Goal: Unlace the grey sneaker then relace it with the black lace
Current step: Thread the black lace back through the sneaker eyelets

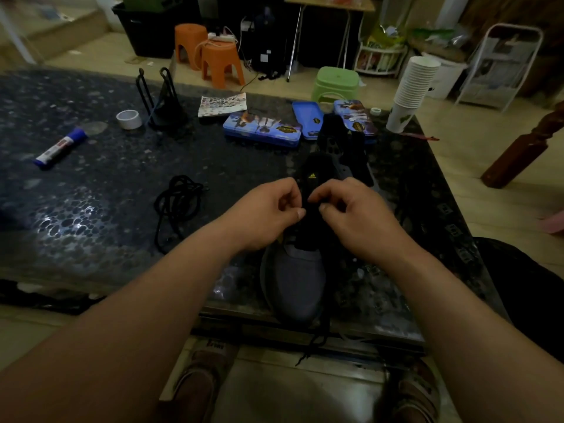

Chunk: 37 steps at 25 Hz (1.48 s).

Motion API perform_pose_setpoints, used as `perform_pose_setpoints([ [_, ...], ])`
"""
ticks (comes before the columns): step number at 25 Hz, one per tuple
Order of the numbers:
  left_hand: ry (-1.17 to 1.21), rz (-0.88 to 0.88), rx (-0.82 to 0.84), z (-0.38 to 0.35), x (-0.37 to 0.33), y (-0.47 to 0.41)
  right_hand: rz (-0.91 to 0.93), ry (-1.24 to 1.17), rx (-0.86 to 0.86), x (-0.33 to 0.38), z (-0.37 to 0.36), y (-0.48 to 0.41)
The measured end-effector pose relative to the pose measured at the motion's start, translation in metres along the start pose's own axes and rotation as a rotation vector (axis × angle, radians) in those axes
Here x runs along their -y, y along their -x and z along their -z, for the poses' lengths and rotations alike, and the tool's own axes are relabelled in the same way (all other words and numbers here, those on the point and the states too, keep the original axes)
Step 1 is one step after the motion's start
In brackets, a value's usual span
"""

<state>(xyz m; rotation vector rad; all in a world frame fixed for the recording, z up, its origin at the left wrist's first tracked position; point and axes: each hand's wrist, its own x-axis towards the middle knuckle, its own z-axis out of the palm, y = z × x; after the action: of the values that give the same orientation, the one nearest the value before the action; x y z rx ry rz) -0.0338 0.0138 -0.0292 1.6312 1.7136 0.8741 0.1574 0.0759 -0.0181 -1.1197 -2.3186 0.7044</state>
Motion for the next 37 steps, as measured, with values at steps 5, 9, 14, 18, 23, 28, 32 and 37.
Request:
perform_pose_setpoints([
  [5, 0.119, -0.019, -0.005, 0.001, 0.008, 0.003, -0.041, 0.175, 0.028, 0.010, 0.000, 0.000],
  [9, 0.138, -0.030, 0.005, -0.001, 0.012, 0.005, -0.062, 0.262, 0.095, 0.023, -0.001, -0.008],
  [14, 0.120, -0.020, 0.002, 0.000, 0.011, 0.007, -0.100, 0.263, 0.175, 0.026, 0.000, -0.009],
  [18, 0.034, 0.022, -0.008, -0.001, 0.005, 0.007, -0.054, 0.172, 0.089, 0.020, 0.001, 0.001],
  [23, -0.059, -0.129, 0.003, -0.005, -0.007, 0.014, -0.433, -0.409, 0.101, 0.006, 0.004, 0.019],
  [28, -0.153, -0.118, -0.027, -0.008, -0.011, 0.015, -0.396, -0.603, 0.347, 0.016, 0.014, 0.033],
  [32, -0.122, -0.061, -0.085, -0.015, -0.015, 0.009, -0.193, -0.372, 0.477, 0.020, 0.018, 0.039],
  [37, -0.157, -0.052, -0.082, -0.011, -0.013, -0.004, -0.427, -0.392, 0.118, 0.002, 0.009, 0.030],
])
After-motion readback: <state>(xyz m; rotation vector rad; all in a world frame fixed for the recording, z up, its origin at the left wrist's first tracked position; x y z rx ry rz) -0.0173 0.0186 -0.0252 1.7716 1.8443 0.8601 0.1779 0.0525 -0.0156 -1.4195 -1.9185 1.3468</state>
